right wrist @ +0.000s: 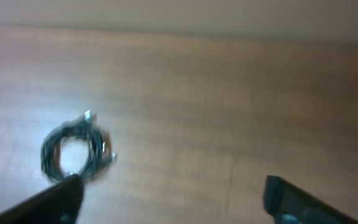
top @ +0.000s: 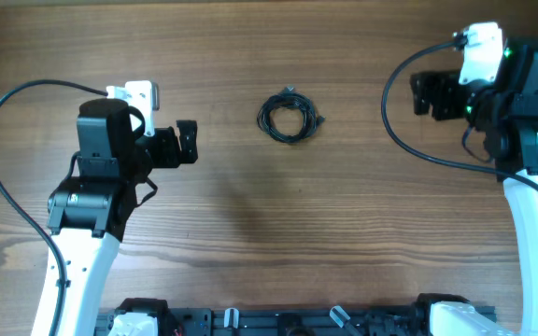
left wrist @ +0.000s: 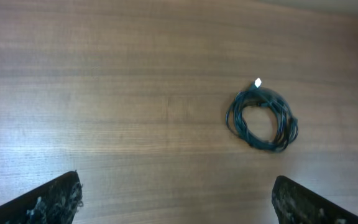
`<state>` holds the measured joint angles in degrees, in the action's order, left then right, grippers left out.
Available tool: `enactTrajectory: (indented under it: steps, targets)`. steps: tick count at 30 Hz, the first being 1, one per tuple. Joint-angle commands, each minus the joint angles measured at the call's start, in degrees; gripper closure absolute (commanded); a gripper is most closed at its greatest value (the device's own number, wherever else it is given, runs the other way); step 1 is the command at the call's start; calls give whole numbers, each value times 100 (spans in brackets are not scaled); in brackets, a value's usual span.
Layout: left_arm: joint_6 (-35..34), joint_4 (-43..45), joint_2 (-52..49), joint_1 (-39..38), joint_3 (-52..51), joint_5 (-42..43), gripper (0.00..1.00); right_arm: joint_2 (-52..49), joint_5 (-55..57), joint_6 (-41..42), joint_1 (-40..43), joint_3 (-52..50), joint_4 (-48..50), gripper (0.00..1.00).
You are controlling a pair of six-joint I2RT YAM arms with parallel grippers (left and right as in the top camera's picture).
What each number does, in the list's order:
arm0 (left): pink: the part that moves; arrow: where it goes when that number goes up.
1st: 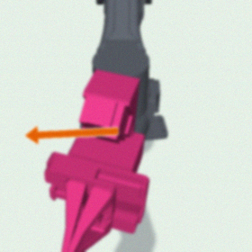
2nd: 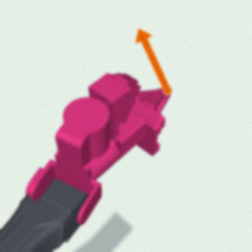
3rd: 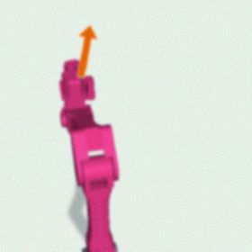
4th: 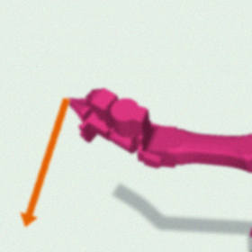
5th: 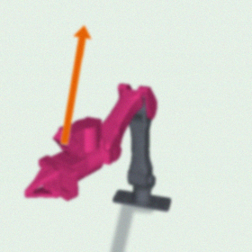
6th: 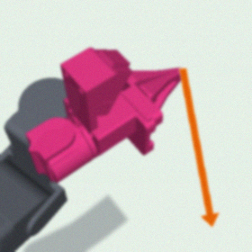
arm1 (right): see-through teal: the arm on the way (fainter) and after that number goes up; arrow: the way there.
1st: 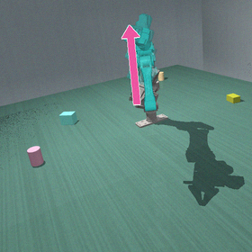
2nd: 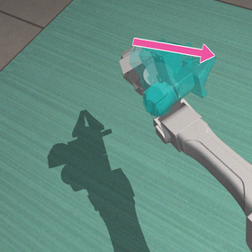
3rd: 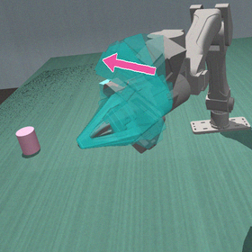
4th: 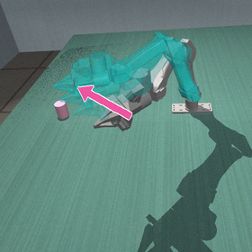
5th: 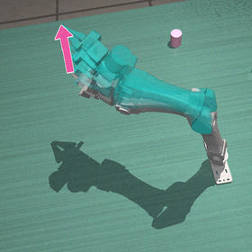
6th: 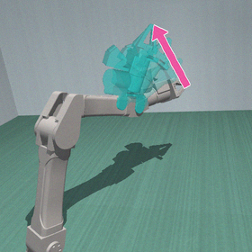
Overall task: Untangle cables
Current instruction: 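Raise the right arm and bring both grippers beside the black cable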
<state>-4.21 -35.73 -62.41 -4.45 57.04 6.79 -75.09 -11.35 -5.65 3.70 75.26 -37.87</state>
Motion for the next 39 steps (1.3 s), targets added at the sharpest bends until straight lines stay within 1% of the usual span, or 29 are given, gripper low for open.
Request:
enactTrajectory:
  steps: [1,3,5,6,8,10,15,19,22,24,27,29,32,34,39]
  targets:
    - [-55,232,-7,-22,-20,72,0,-46,9,114,22,136,861,0]
    - [-55,249,-7,-22,-20,70,0,-101,181,396,28,133,1961,0]
    - [-57,245,-7,-22,-20,72,0,-275,894,590,28,133,2511,0]
    - [-57,232,-7,-22,-20,74,0,-354,1115,579,28,133,2623,0]
    - [-55,179,-7,-22,-20,74,0,-542,1421,553,28,133,2479,0]
    - [-52,160,-7,-22,-20,72,0,-634,1440,254,13,66,2317,0]
    - [131,293,-7,-22,-20,68,0,-588,1362,291,-15,-105,2129,0]
    - [575,317,-24,-22,-20,59,0,-428,1325,428,-114,-302,2055,0]
    - [595,474,-90,-20,-20,-225,0,-170,1528,363,-188,-675,2153,0]
    - [597,584,-157,-22,-20,-258,0,63,1565,262,-188,-920,2240,0]
    - [592,708,-323,-22,-20,-219,0,837,1663,199,-186,-1644,2559,0]
    - [595,780,-468,-22,-20,-70,0,1272,1843,114,-186,-2061,2686,0]
    - [592,929,-704,-22,-20,319,0,1613,1952,162,-186,-2533,2791,0]
    - [595,1132,-909,-22,-20,721,0,1598,1950,315,-186,-2625,2763,0]
    - [595,1565,-1283,-22,-20,1191,0,1550,1950,778,-188,-2603,2680,0]
